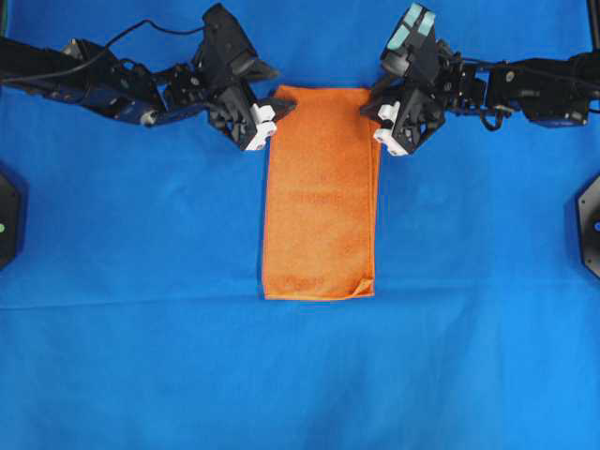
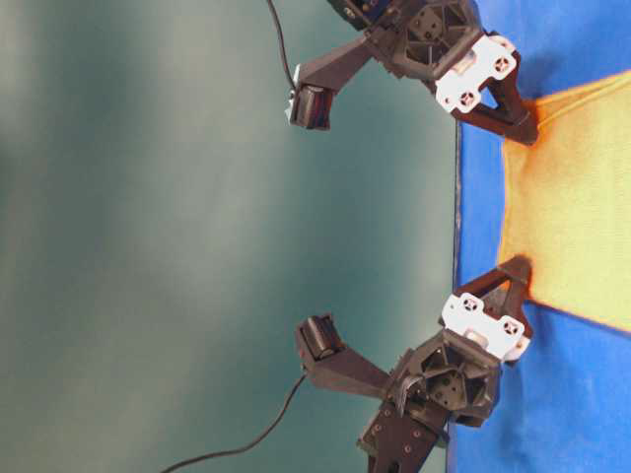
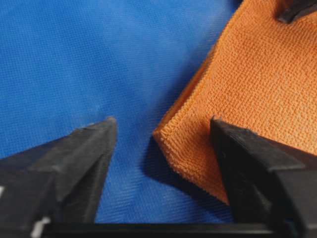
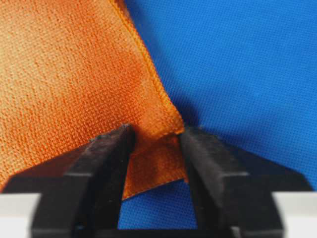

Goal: Fold the orange towel.
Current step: 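Move both grippers to the top corners of the towel strip and pinch, then fold the top half of the strip down onto the bottom half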

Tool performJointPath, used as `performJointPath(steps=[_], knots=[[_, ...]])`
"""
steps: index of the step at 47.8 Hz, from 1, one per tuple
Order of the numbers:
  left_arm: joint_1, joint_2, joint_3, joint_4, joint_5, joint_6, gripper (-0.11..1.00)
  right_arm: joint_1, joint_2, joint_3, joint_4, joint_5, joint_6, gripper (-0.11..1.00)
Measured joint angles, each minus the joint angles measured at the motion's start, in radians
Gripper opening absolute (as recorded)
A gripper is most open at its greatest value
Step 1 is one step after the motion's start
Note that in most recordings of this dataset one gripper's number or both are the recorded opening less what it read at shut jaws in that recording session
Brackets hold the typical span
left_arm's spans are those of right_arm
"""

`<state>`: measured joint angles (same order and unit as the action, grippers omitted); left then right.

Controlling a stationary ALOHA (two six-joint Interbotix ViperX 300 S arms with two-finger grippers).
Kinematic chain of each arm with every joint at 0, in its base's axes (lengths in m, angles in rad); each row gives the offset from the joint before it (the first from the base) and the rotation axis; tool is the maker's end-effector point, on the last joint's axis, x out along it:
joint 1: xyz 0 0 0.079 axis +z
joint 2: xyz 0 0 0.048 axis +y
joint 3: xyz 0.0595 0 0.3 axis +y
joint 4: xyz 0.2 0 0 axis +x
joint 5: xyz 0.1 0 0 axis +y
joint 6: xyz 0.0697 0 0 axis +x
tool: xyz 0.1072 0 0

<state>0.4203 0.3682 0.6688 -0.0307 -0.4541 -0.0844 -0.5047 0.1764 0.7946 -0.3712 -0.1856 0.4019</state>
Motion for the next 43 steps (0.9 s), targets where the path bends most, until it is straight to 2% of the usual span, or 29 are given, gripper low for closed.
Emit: performJointPath(steps=[7, 10, 14, 30, 43], knots=[[0.0, 0.0, 0.008, -0.002, 0.0, 0.0, 0.28, 0.003, 0.002, -0.003, -0.002, 0.0, -0.011, 0.06], [-0.005, 0.0, 0.008, -0.002, 0.0, 0.0, 0.14, 0.005, 0.002, -0.003, 0.0, -0.002, -0.011, 0.04], [-0.009, 0.0, 0.008, -0.002, 0.0, 0.002, 0.03, 0.009, 0.002, -0.003, -0.002, 0.0, -0.011, 0.04], [-0.009, -0.006, -0.005, 0.0, 0.026, 0.095, 0.03, 0.015, -0.008, -0.002, 0.002, 0.002, -0.008, 0.04], [-0.011, -0.126, -0.009, 0.002, 0.11, 0.124, 0.03, 0.021, -0.097, 0.012, 0.002, 0.035, -0.003, 0.04]])
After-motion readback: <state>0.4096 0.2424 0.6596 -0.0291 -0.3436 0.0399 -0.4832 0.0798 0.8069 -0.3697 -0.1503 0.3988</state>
